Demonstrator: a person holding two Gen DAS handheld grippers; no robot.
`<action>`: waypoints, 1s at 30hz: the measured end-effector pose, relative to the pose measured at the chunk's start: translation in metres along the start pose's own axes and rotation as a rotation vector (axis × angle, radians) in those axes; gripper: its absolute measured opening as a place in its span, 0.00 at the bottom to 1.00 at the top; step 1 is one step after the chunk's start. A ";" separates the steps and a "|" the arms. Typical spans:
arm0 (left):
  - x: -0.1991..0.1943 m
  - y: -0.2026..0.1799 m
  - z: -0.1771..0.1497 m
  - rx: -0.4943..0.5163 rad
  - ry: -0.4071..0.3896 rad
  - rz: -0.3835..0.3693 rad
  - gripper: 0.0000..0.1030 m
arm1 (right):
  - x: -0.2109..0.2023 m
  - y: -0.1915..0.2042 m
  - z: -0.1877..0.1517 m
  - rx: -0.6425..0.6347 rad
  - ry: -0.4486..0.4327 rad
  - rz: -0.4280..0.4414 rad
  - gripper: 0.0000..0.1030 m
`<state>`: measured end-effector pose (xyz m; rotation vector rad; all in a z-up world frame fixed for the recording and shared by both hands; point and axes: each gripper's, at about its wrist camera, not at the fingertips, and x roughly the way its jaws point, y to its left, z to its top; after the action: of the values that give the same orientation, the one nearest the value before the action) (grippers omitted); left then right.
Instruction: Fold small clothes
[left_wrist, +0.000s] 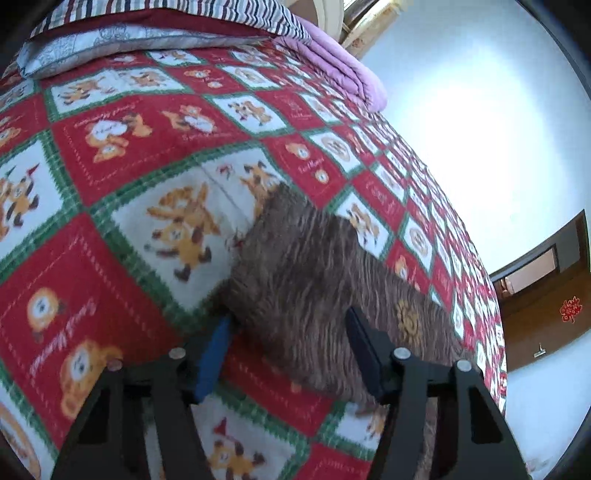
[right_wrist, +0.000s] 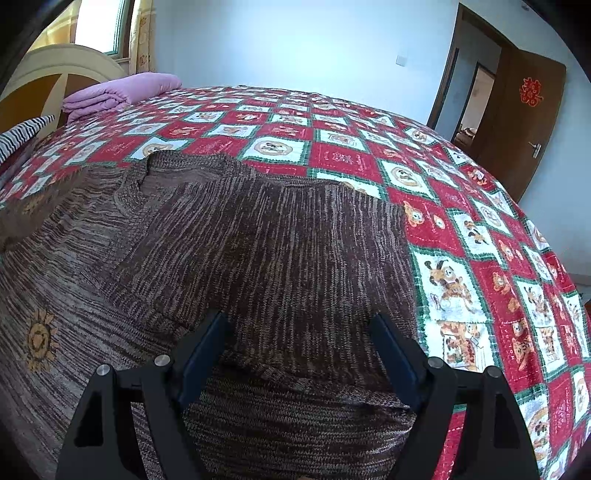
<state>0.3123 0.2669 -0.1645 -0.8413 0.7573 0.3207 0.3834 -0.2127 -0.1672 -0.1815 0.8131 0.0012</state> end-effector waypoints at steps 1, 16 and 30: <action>0.000 0.002 0.001 0.003 -0.004 0.006 0.56 | -0.001 0.001 0.000 -0.004 -0.003 -0.006 0.79; -0.024 -0.012 0.018 0.048 -0.039 0.000 0.08 | -0.001 0.001 -0.001 -0.001 -0.008 -0.008 0.79; -0.050 -0.136 0.008 0.312 -0.133 -0.035 0.08 | 0.001 -0.006 -0.002 0.039 -0.002 0.035 0.79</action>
<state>0.3541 0.1880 -0.0507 -0.5327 0.6474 0.2174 0.3829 -0.2187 -0.1686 -0.1305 0.8139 0.0185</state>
